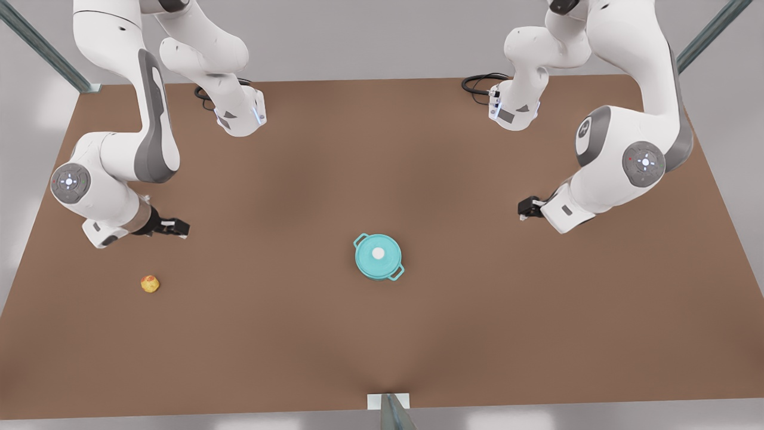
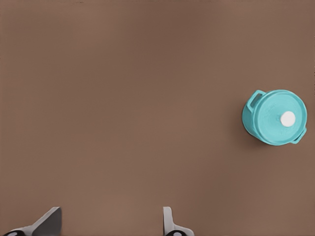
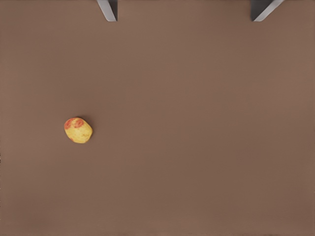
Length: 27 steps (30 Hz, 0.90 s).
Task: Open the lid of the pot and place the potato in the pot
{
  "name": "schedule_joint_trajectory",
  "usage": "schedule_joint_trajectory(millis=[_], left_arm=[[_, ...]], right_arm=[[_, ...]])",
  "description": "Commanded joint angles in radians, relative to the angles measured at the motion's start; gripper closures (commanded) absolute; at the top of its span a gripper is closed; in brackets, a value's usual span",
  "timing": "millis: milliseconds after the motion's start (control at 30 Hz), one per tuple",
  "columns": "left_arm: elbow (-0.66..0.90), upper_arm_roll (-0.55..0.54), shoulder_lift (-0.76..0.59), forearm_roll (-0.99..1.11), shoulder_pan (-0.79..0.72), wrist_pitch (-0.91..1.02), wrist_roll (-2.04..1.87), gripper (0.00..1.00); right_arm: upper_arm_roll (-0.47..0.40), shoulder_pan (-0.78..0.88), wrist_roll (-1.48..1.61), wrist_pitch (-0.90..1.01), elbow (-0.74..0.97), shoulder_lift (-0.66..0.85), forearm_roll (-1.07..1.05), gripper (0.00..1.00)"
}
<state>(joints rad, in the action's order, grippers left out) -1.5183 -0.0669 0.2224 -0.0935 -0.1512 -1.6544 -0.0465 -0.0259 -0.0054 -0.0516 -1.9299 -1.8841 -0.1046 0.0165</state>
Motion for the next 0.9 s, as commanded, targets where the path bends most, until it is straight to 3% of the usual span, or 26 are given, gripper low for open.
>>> schedule_joint_trajectory(millis=[0, 100, 233, 333, 533, 600, 867], left_arm=[[0.001, -0.001, 0.0, 0.003, -0.005, -0.088, -0.016, 0.0], [0.044, -0.008, 0.043, -0.002, -0.05, -0.097, -0.042, 0.0], [0.07, -0.008, 0.186, 0.126, -0.355, -0.191, -0.482, 0.0], [0.11, -0.008, 0.288, 0.095, -0.442, -0.32, -0.722, 0.0], [0.219, 0.001, 0.503, 0.1, -0.453, -0.481, -0.736, 0.0], [0.389, 0.001, 0.637, 0.172, -0.507, -0.513, -0.845, 0.0], [0.316, 0.001, 0.634, 0.216, -0.545, -0.498, -0.863, 0.0]], right_arm=[[0.0, -0.001, -0.025, -0.077, 0.0, 0.0, 0.003, 0.0], [0.0, -0.001, -0.022, -0.09, 0.002, -0.036, 0.01, 0.0], [-0.005, -0.008, 0.055, -0.084, -0.001, -0.066, 0.017, 0.0], [-0.005, -0.008, 0.108, -0.07, 0.022, -0.144, 0.017, 0.0], [-0.009, -0.105, 0.361, -0.211, 0.066, -0.26, 0.03, 0.0], [-0.009, -0.133, 0.515, -0.287, 0.063, -0.308, 0.026, 0.0], [-0.008, -0.151, 0.616, -0.662, -0.116, -0.345, 0.033, 0.0]])
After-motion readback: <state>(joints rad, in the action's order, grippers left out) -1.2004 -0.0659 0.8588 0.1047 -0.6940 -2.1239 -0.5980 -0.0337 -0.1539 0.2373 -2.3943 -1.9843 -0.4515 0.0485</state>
